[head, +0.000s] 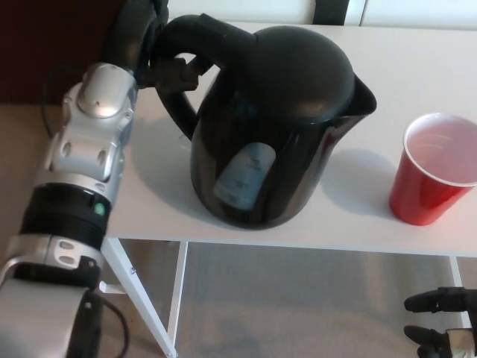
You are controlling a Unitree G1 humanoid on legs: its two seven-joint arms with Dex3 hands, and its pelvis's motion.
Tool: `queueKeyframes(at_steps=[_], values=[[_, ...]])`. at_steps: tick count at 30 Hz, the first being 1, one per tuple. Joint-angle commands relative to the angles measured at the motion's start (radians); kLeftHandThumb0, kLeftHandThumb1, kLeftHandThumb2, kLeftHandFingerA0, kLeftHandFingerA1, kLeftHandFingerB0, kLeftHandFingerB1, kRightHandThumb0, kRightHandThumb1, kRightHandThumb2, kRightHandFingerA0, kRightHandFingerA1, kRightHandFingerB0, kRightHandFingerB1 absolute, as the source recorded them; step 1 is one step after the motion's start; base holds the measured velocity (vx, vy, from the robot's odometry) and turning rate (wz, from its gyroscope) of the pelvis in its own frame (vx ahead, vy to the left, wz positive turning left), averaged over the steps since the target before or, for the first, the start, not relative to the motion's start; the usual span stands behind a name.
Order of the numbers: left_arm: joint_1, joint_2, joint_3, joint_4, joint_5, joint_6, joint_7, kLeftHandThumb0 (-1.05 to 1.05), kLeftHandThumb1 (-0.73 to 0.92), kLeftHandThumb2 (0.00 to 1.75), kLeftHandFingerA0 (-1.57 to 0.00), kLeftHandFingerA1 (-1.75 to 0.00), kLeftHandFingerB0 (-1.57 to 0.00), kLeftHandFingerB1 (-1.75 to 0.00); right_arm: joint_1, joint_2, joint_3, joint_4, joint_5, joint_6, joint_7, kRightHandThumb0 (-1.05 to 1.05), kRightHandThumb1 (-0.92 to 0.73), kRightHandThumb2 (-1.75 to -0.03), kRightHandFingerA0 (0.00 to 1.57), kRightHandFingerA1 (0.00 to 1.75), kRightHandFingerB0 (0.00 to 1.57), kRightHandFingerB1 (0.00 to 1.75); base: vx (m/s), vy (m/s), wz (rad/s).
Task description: The robot walk towards a table in front and uses its left hand to pick up the pot from the base and pour water to the cup on the right hand side
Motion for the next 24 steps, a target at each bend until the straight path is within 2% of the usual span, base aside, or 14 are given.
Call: queueKeyframes(at_steps=[1, 4, 5, 6, 10, 11, 14, 17, 18, 19, 20, 21, 23, 24], values=[[-0.009, 0.102, -0.068, 0.003, 0.032, 0.041, -0.157, -0.64, 0.36, 0.8, 0.0, -0.17, 0.0, -0.1, -0.007, -0.018, -0.001, 0.0, -0.004, 0.02, 0.003, -0.54, -0.33, -0.51, 1.08, 0.77, 0.74, 0.6, 0.0, 0.0, 0.0], [-0.012, 0.16, -0.142, 0.011, 0.082, 0.046, -0.208, -0.8, 0.49, 0.56, 0.0, -0.18, 0.0, -0.08, -0.007, -0.019, -0.007, -0.002, 0.002, 0.02, 0.008, -0.52, -0.32, -0.51, 1.08, 0.77, 0.75, 0.61, 0.0, 0.0, 0.0], [-0.007, 0.186, -0.17, 0.016, 0.099, 0.035, -0.228, -0.75, 0.43, 0.82, 0.0, -0.04, 0.0, 0.0, -0.008, -0.02, -0.005, 0.0, 0.0, 0.02, 0.009, -0.54, -0.32, -0.52, 1.0, 0.77, 0.74, 0.61, 0.0, 0.0, 0.0], [0.001, 0.206, -0.191, 0.015, 0.114, 0.024, -0.229, -0.68, 0.38, 0.82, 0.0, -0.18, 0.0, -0.11, -0.009, -0.02, -0.006, -0.002, 0.002, 0.02, 0.013, -0.54, -0.21, -0.76, 0.87, 0.8, 0.64, 0.67, 0.0, 0.0, 0.0], [0.012, 0.23, -0.225, 0.02, 0.118, 0.008, -0.216, -0.66, 0.38, 0.81, 0.0, -0.17, 0.0, -0.12, -0.012, -0.017, -0.008, -0.001, 0.002, 0.017, 0.012, -0.53, -0.2, -0.75, 0.87, 0.81, 0.64, 0.66, 0.0, 0.0, 0.0], [0.013, 0.23, -0.23, 0.032, 0.119, -0.003, -0.211, -0.62, 0.37, 0.79, 0.0, -0.18, 0.0, -0.13, -0.011, -0.016, -0.008, -0.002, 0.001, 0.014, 0.011, -0.54, -0.31, -0.53, 0.99, 0.78, 0.74, 0.61, 0.0, 0.0, 0.0], [0.014, 0.23, -0.238, 0.059, 0.12, -0.029, -0.212, -0.59, 0.35, 0.68, -0.02, -0.19, 0.0, -0.13, -0.01, -0.017, -0.009, -0.003, 0.003, 0.015, 0.011, -0.55, -0.31, -0.53, 0.96, 0.78, 0.75, 0.61, 0.0, 0.0, 0.0], [-0.001, 0.24, -0.273, 0.084, 0.156, -0.031, -0.222, -0.58, 0.36, 0.76, 0.0, -0.19, 0.0, -0.14, -0.015, -0.014, -0.012, -0.003, 0.005, 0.017, 0.008, -0.53, -0.31, -0.53, 0.96, 0.79, 0.76, 0.61, 0.0, 0.0, 0.0], [-0.007, 0.248, -0.292, 0.087, 0.172, -0.019, -0.236, -0.61, 0.46, 0.54, 0.0, -0.21, 0.0, -0.16, -0.018, -0.014, -0.018, -0.005, 0.011, 0.02, 0.01, -0.54, -0.3, -0.53, 0.96, 0.8, 0.76, 0.62, 0.0, 0.0, 0.0], [-0.01, 0.252, -0.301, 0.089, 0.178, -0.015, -0.242, -0.61, 0.46, 0.54, 0.0, -0.21, 0.0, -0.16, -0.019, -0.014, -0.02, -0.005, 0.013, 0.021, 0.011, -0.54, -0.3, -0.53, 0.96, 0.8, 0.76, 0.62, 0.0, 0.0, 0.0], [-0.012, 0.264, -0.31, 0.088, 0.178, -0.008, -0.27, -0.57, 0.36, 0.75, 0.0, -0.18, 0.0, -0.12, -0.019, -0.012, -0.022, -0.004, 0.014, 0.02, 0.011, -0.53, -0.29, -0.53, 0.96, 0.8, 0.75, 0.63, 0.0, 0.0, 0.0], [-0.011, 0.273, -0.313, 0.086, 0.174, -0.007, -0.29, -0.55, 0.35, 0.75, 0.0, -0.18, 0.0, -0.12, -0.018, -0.012, -0.021, -0.005, 0.012, 0.018, 0.013, -0.56, -0.2, -0.76, 0.87, 0.81, 0.65, 0.67, 0.0, 0.0, 0.0], [-0.007, 0.287, -0.311, 0.08, 0.166, -0.009, -0.31, -0.59, 0.36, 0.75, 0.0, -0.12, 0.0, -0.07, -0.02, -0.011, -0.02, -0.006, 0.009, 0.02, 0.015, -0.56, -0.2, -0.76, 0.86, 0.8, 0.66, 0.67, 0.0, 0.0, 0.0], [0.009, 0.314, -0.306, 0.043, 0.161, -0.004, -0.332, -0.62, 0.38, 0.75, 0.0, -0.09, 0.0, -0.05, -0.02, -0.011, -0.02, -0.008, 0.009, 0.019, 0.017, -0.53, -0.31, -0.54, 0.95, 0.78, 0.75, 0.62, 0.0, 0.0, 0.0]])
